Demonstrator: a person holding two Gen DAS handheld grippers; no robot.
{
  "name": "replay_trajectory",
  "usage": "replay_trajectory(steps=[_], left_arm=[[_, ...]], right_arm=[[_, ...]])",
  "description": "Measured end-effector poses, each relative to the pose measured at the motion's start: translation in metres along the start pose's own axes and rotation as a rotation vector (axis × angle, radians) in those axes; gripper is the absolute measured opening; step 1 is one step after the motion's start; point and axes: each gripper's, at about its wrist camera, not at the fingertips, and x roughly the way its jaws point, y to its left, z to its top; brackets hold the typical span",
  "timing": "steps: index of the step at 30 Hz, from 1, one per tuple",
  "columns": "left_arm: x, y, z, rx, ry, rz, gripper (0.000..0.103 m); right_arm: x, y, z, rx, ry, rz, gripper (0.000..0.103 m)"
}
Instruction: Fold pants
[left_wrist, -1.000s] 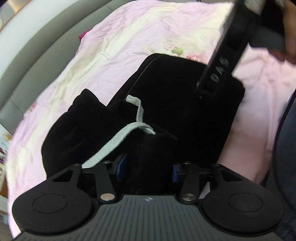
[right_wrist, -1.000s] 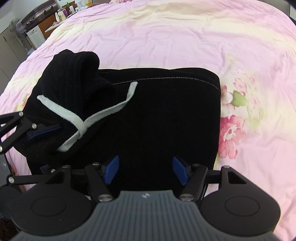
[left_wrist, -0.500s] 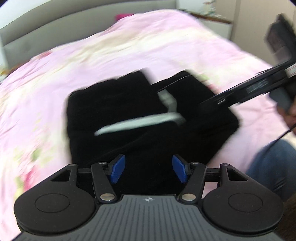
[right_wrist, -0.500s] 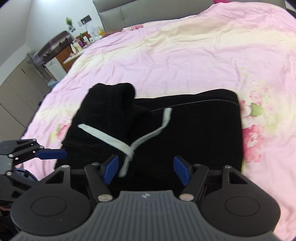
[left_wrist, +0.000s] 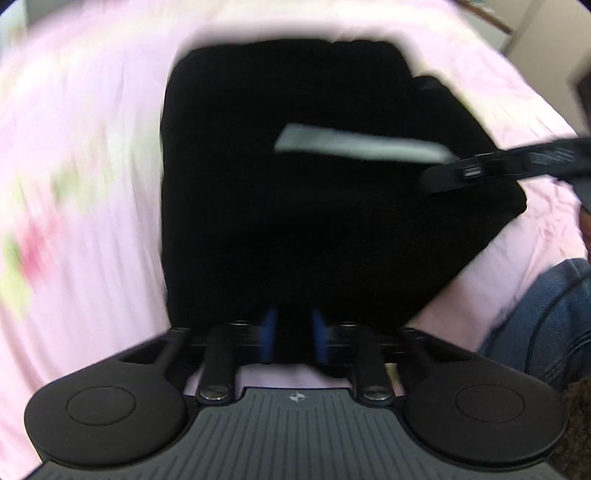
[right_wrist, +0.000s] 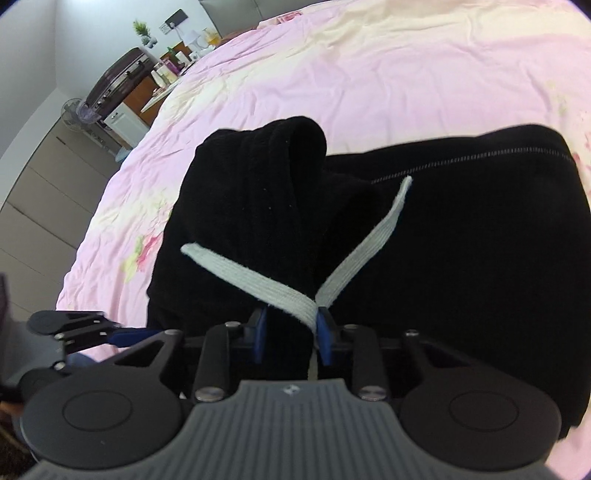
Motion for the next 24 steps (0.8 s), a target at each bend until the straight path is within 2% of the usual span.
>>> replay_trajectory(steps=[1, 3, 7, 9, 12, 14, 16, 17, 19, 24], left_arm=[[0.007, 0.004, -0.005, -0.018, 0.021, 0.000, 0.009], [0.011, 0.006, -0.012, -0.024, 0.032, 0.002, 0.007], [-0.008, 0.004, -0.014, 0.000, -0.015, -0.005, 0.007], [-0.024, 0.005, -0.013, 0.000, -0.054, -0.004, 0.008], [-0.050, 0.010, -0.009, -0.004, -0.120, -0.010, 0.011], [-0.065, 0.015, -0.005, -0.006, -0.166, -0.013, 0.012], [-0.075, 0.020, 0.000, -0.023, -0.198, -0.012, 0.016], [-0.077, 0.025, 0.003, -0.033, -0.206, -0.006, 0.017], [-0.077, 0.032, 0.007, -0.044, -0.198, 0.018, 0.017], [-0.060, 0.044, 0.021, -0.065, -0.135, 0.004, 0.017]], right_arm=[[-0.001, 0.000, -0.006, 0.008, 0.007, -0.004, 0.016], [0.000, -0.003, -0.016, 0.022, 0.023, -0.022, 0.015], [-0.001, -0.010, -0.022, 0.060, 0.024, -0.018, 0.015], [-0.007, -0.004, -0.019, 0.039, 0.018, -0.012, 0.017], [-0.019, 0.006, -0.016, 0.001, 0.007, -0.059, 0.028], [-0.029, 0.012, -0.014, 0.006, -0.029, -0.048, 0.049], [-0.037, 0.012, -0.011, 0.025, -0.070, -0.030, 0.053], [-0.038, 0.011, -0.007, 0.039, -0.088, -0.021, 0.060], [-0.038, 0.008, 0.002, 0.084, -0.124, -0.002, 0.069], [-0.015, -0.016, 0.030, 0.272, -0.162, 0.080, 0.075]])
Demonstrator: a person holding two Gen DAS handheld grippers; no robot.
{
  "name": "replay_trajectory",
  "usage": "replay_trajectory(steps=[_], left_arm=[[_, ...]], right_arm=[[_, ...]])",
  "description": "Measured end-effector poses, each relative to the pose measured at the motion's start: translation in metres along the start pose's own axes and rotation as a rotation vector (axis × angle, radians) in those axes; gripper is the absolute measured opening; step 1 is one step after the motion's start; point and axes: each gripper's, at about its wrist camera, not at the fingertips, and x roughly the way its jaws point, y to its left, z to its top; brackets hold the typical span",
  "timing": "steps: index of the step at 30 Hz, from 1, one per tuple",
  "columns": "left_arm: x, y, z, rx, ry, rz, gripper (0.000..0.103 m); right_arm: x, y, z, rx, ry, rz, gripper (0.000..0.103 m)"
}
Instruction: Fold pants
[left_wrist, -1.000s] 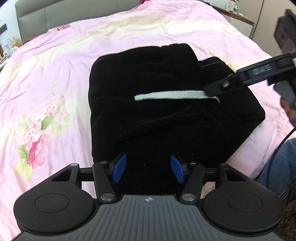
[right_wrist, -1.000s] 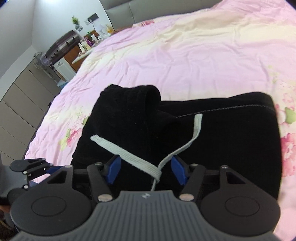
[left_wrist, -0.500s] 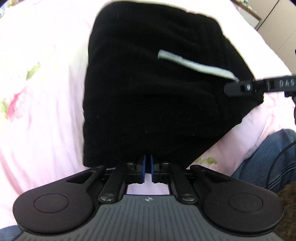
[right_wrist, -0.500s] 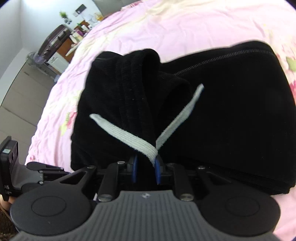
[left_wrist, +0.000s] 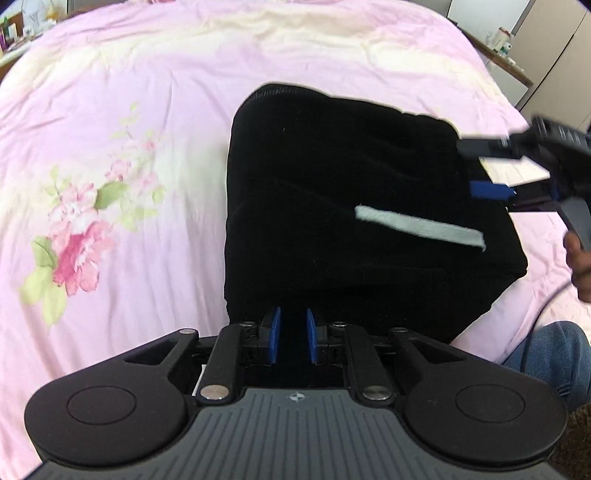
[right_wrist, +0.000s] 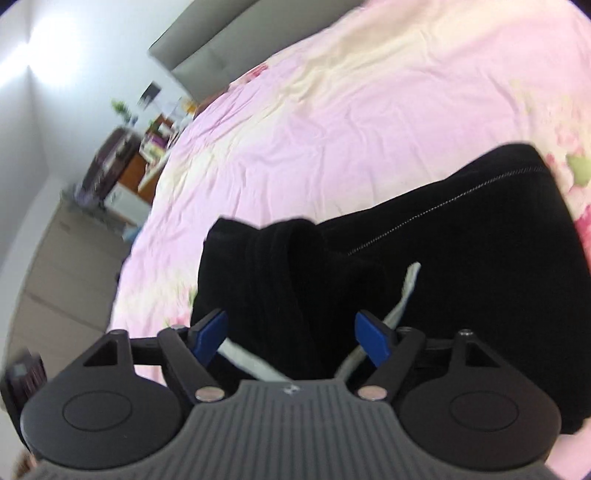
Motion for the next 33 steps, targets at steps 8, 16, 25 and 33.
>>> replay_trajectory(steps=[8, 16, 25, 33], left_arm=[[0.039, -0.005, 0.005, 0.067, 0.112, 0.038, 0.015], [0.026, -0.005, 0.002, 0.064, 0.102, 0.010, 0.014], [-0.050, 0.006, 0.018, -0.002, -0.138, -0.029, 0.015], [-0.052, -0.018, 0.042, 0.013, -0.193, -0.046, 0.015]], right_arm=[[0.048, -0.041, 0.019, 0.289, 0.029, 0.174, 0.070], [0.047, -0.021, 0.011, 0.190, -0.009, 0.162, 0.023], [-0.006, 0.089, 0.051, -0.207, -0.027, 0.093, 0.019], [-0.087, 0.070, 0.092, -0.193, -0.106, 0.039, 0.018]])
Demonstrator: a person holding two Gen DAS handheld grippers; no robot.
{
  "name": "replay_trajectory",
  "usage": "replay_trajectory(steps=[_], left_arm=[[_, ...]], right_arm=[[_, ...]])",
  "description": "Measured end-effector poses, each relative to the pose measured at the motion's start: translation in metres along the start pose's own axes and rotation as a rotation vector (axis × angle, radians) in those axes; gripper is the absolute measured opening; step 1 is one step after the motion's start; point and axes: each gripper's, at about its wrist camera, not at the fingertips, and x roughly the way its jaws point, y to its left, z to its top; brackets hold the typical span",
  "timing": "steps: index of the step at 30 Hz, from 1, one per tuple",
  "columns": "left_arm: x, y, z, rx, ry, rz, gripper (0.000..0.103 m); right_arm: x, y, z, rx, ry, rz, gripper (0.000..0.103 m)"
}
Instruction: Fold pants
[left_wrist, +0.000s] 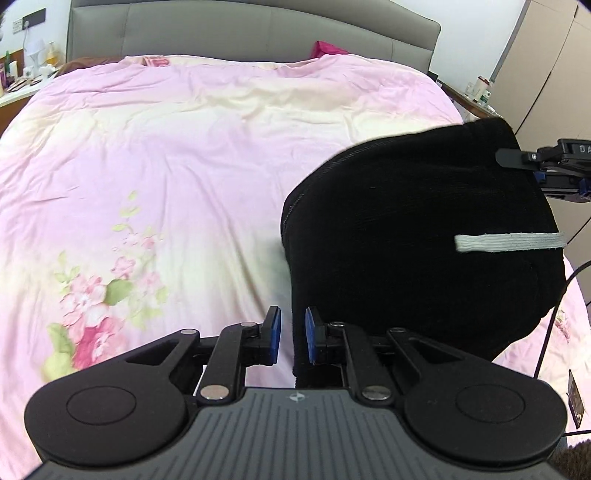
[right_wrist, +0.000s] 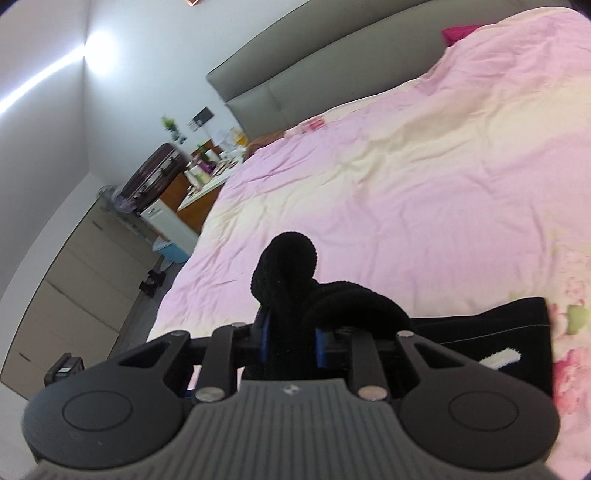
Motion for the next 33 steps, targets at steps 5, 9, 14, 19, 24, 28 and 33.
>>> replay_trajectory(steps=[5, 9, 14, 19, 24, 28, 33], left_arm=[[0.033, -0.013, 0.007, 0.019, 0.033, -0.018, 0.015], [0.049, -0.021, 0.011, 0.035, 0.052, -0.010, 0.015], [0.065, -0.022, 0.018, 0.046, 0.065, 0.008, 0.015], [0.078, -0.022, 0.029, 0.047, 0.061, 0.022, 0.015], [0.088, -0.025, 0.045, 0.083, 0.046, 0.018, 0.015], [0.097, -0.039, 0.062, 0.129, 0.023, 0.007, 0.015], [0.125, -0.053, 0.074, 0.100, 0.015, -0.055, 0.015]], right_arm=[[-0.018, -0.067, 0.001, 0.088, 0.019, -0.134, 0.018], [-0.008, -0.130, -0.017, 0.220, 0.069, -0.189, 0.018], [0.020, -0.174, -0.037, 0.195, 0.094, -0.261, 0.020], [0.031, -0.198, -0.039, 0.211, 0.105, -0.285, 0.032], [0.010, -0.165, -0.027, 0.042, 0.128, -0.380, 0.047], [-0.016, -0.136, -0.013, -0.037, 0.049, -0.408, 0.044], [0.014, -0.098, -0.009, -0.208, 0.071, -0.428, 0.030]])
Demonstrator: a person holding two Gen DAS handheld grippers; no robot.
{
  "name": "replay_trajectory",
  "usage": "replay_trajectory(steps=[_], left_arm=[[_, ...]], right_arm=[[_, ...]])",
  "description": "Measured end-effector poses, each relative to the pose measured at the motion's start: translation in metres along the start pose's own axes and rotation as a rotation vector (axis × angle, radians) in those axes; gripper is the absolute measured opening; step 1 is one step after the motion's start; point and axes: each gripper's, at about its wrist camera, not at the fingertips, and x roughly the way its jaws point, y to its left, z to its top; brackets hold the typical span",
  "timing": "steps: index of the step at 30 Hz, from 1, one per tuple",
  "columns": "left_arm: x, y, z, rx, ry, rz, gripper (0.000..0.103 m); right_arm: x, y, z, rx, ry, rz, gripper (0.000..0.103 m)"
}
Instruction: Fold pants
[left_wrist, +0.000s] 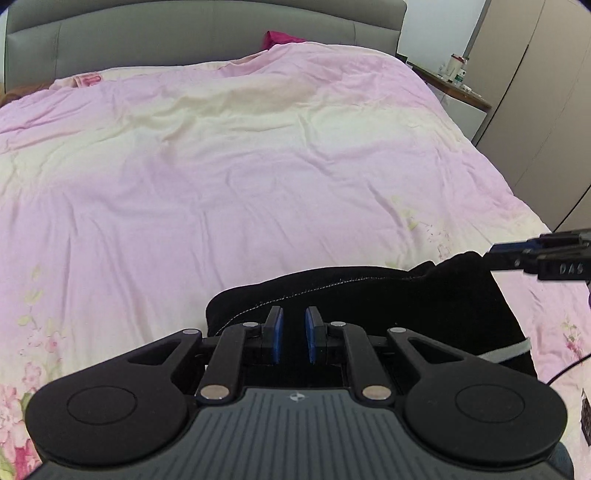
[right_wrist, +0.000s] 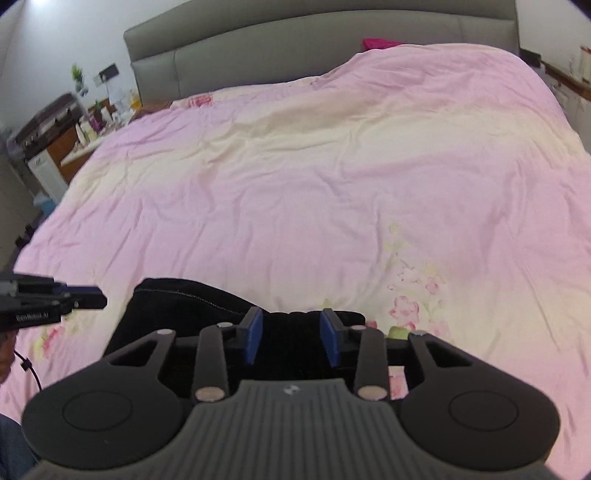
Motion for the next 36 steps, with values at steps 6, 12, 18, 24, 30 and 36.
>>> replay_trajectory(steps=[6, 12, 18, 24, 30, 36], left_arm=[[0.054, 0.013, -0.003, -0.015, 0.093, 0.046, 0.014], [0.096, 0.020, 0.001, -0.021, 0.175, 0.114, 0.007], [0.062, 0.001, 0.005, 0.056, 0.152, 0.169, 0.008], [-0.019, -0.003, -0.040, 0.047, 0.076, 0.118, 0.012], [-0.062, -0.005, -0.113, -0.091, 0.114, 0.068, 0.017], [-0.047, 0.001, -0.153, -0.247, 0.143, 0.027, 0.018]], right_arm=[[0.050, -0.004, -0.018, -0.043, 0.103, -0.107, 0.024], [0.069, -0.021, -0.036, -0.015, 0.116, -0.113, 0.025], [0.063, -0.019, -0.031, -0.001, 0.131, -0.125, 0.029], [0.011, 0.003, -0.047, 0.033, 0.038, -0.102, 0.032], [-0.026, 0.057, -0.095, 0.061, 0.020, 0.051, 0.032], [-0.014, 0.121, -0.137, -0.012, 0.075, 0.108, 0.032]])
